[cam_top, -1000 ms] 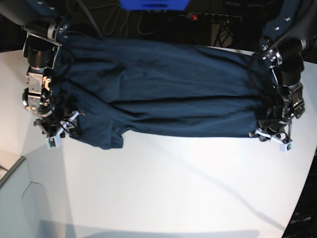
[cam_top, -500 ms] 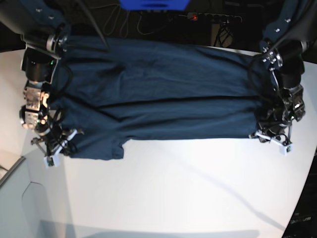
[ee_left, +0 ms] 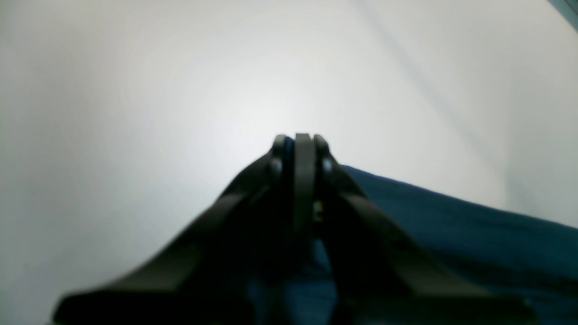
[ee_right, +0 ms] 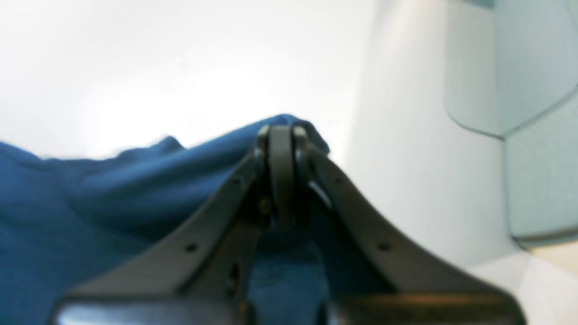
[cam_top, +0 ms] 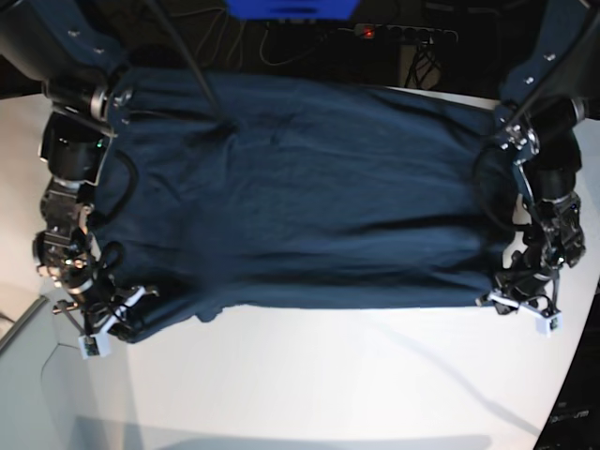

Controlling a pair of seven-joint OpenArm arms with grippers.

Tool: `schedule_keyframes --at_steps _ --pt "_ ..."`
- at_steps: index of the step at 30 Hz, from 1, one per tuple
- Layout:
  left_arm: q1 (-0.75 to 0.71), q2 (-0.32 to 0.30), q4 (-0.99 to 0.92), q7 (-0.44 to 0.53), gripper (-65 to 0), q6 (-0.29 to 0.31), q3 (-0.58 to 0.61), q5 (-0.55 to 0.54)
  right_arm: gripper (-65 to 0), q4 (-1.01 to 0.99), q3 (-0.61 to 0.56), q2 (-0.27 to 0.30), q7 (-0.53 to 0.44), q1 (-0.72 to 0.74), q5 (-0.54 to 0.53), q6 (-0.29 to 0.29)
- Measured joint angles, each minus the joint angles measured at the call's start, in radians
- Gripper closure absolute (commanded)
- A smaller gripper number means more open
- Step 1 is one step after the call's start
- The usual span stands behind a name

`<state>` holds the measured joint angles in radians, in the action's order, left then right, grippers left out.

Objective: Layout the t-shirt on the table in an organized manner, then fold the t-shirt properly
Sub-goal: 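Lift the folded shirt with both grippers and fold it over again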

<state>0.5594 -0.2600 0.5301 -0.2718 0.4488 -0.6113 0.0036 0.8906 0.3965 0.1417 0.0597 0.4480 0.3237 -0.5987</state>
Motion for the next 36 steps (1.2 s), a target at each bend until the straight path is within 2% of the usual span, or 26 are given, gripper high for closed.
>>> schedule_keyframes --at_steps 4,9,10,11,12,14,19,27,31,36 --pt "-0.009 0.016 0.06 0.0 -0.1 0.0 0.0 0.001 0.0 0.117 0.001 -0.019 0.003 -0.094 -0.002 0.0" --pt "-0.02 0.029 0.111 -0.001 -0.1 0.001 0.0 0.001 0.0 0.315 0.0 -0.079 0.005 -0.21 0.001 0.0" --pt "-0.018 0.034 0.113 0.002 -0.1 0.0 0.0 -0.001 0.0 0.352 0.0 -0.09 -0.06 -0.231 -0.324 0.599" --pt "-0.018 0.039 0.116 0.008 -0.1 0.0 -0.001 -0.001 0.0 0.382 0.0 -0.097 -0.06 -0.251 -0.324 0.599" --pt "-0.019 0.04 0.117 0.01 -0.1 -0.003 -0.001 0.0 0.0 0.411 0.0 -0.105 0.008 -0.268 0.003 0.0" --pt "-0.021 0.047 0.13 -0.003 -0.1 -0.004 -0.001 0.005 0.0 0.491 0.0 -0.123 -0.004 -0.324 -0.005 0.0" --pt "-0.064 0.058 0.237 0.0 -0.1 0.004 0.0 0.0 0.0 0.594 0.002 -0.125 0.008 -0.395 0.004 0.0" --pt "-0.278 0.115 0.543 -0.006 -0.1 -0.003 -0.002 -0.009 0.0 0.727 0.001 -0.132 0.004 -0.562 -0.003 0.0" --pt "-0.36 0.127 0.645 -0.001 -0.1 0.003 0.0 -0.112 0.0 0.753 0.0 -0.157 0.003 -0.615 -0.004 -0.003" --pt "-0.476 0.117 0.743 -0.004 -0.1 -0.004 -0.002 -0.256 0.0 0.809 0.002 -0.156 0.002 -0.7 -0.003 -0.003"
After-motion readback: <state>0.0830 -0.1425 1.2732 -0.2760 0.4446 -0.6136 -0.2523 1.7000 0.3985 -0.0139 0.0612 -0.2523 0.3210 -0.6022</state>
